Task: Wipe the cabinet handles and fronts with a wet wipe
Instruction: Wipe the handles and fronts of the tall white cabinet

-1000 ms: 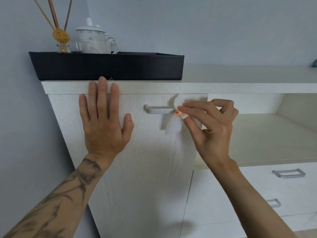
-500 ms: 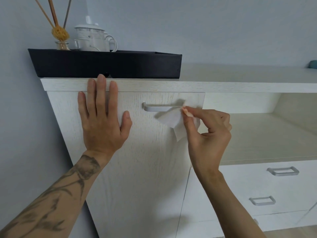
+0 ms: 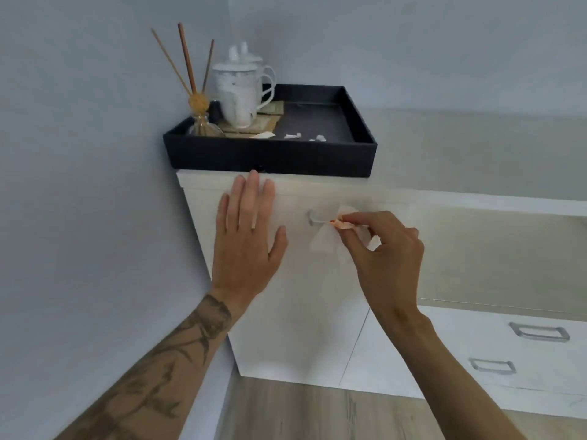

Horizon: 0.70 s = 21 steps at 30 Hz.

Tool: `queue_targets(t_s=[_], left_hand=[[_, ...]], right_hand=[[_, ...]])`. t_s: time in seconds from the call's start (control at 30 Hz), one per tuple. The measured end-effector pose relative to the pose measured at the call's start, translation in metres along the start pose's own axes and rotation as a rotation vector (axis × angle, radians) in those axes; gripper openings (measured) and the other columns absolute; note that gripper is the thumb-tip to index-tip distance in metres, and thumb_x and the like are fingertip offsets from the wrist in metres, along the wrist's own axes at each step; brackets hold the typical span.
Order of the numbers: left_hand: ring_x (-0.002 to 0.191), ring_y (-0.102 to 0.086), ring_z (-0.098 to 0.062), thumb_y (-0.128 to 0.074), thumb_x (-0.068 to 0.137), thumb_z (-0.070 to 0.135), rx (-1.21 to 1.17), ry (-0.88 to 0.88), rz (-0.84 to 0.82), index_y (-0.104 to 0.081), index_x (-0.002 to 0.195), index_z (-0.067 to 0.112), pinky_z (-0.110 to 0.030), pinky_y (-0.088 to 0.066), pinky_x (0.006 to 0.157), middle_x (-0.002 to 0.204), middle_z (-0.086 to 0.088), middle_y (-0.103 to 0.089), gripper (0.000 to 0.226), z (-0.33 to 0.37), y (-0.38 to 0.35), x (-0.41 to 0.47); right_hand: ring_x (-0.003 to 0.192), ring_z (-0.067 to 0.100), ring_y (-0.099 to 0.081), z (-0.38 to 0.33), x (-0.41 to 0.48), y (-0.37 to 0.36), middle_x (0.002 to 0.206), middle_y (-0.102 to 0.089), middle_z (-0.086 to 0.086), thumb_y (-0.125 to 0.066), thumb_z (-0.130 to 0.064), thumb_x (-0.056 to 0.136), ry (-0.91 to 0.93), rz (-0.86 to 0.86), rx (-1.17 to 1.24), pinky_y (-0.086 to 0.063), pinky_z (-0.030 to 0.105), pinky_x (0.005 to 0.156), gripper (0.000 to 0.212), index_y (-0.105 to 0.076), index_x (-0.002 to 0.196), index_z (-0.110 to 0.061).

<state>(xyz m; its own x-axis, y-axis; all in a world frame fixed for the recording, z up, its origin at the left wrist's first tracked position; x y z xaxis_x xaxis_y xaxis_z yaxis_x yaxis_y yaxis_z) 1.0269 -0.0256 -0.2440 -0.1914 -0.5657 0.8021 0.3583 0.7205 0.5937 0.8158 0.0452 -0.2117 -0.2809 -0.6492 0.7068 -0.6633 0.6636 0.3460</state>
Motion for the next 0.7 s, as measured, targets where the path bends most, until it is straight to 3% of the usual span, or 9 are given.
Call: queue_targets(t_s=[0.17, 0.3, 0.4, 0.57, 0.7], left_hand=[[0.163, -0.026, -0.03, -0.034, 0.111, 0.044, -0.065, 0.067, -0.382, -0.034, 0.168, 0.015, -0.054, -0.026, 0.132, 0.176, -0.011, -0.026, 0.064, 0.012, 0.066, 0.019], [0.162, -0.028, -0.025, -0.027, 0.108, 0.058, -0.066, 0.19, -0.65, -0.032, 0.168, 0.024, -0.046, -0.019, 0.135, 0.177, -0.004, -0.024, 0.069, 0.013, 0.139, 0.047], [0.165, -0.019, -0.021, -0.027, 0.108, 0.066, 0.002, 0.268, -0.784, -0.024, 0.17, 0.031, -0.041, -0.008, 0.134, 0.179, 0.002, -0.016, 0.072, 0.01, 0.204, 0.072], [0.166, -0.013, -0.02, -0.01, 0.097, 0.075, 0.034, 0.446, -0.895, -0.015, 0.171, 0.036, -0.043, -0.008, 0.135, 0.179, 0.004, -0.014, 0.084, 0.016, 0.323, 0.109], [0.165, -0.013, -0.019, -0.02, 0.109, 0.067, 0.089, 0.552, -0.861, -0.012, 0.172, 0.034, -0.042, -0.009, 0.136, 0.179, 0.004, -0.015, 0.071, 0.027, 0.418, 0.12]], right_hand=[[0.092, 0.015, -0.069, -0.059, 0.044, 0.018, 0.105, -0.078, -0.004, -0.083, -0.02, 0.092, -0.125, -0.262, -0.023, -0.055, 0.041, 0.093, 0.012, -0.082, 0.103, -0.019], [0.089, 0.014, -0.067, -0.121, 0.086, 0.047, 0.104, -0.077, 0.003, -0.082, -0.016, 0.092, -0.171, -0.403, -0.062, -0.051, 0.018, 0.085, 0.012, -0.083, 0.104, -0.014], [0.084, 0.009, -0.062, -0.172, 0.117, 0.073, 0.101, -0.076, 0.0, -0.082, -0.017, 0.092, -0.152, -0.482, -0.104, -0.045, 0.013, 0.081, 0.01, -0.083, 0.101, -0.017], [0.086, 0.013, -0.062, -0.256, 0.158, 0.113, 0.101, -0.078, 0.001, -0.08, -0.025, 0.094, -0.062, -0.562, -0.138, -0.055, 0.034, 0.085, 0.012, -0.083, 0.104, -0.02], [0.089, 0.012, -0.064, -0.32, 0.166, 0.134, 0.103, -0.078, 0.0, -0.079, -0.023, 0.094, 0.035, -0.644, -0.057, -0.055, 0.031, 0.085, 0.014, -0.083, 0.107, -0.02]])
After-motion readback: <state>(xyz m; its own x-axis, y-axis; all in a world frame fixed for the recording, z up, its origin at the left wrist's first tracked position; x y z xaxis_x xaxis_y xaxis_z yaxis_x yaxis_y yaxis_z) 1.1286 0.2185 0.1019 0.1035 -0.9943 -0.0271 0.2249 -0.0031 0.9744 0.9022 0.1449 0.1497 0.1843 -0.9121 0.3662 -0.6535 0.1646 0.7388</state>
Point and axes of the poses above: each hand's wrist, its own x-axis towards the middle knuckle, its own y-axis out of the back of the hand, z = x × y, the point moved 9 cm from there along x, towards the middle knuckle
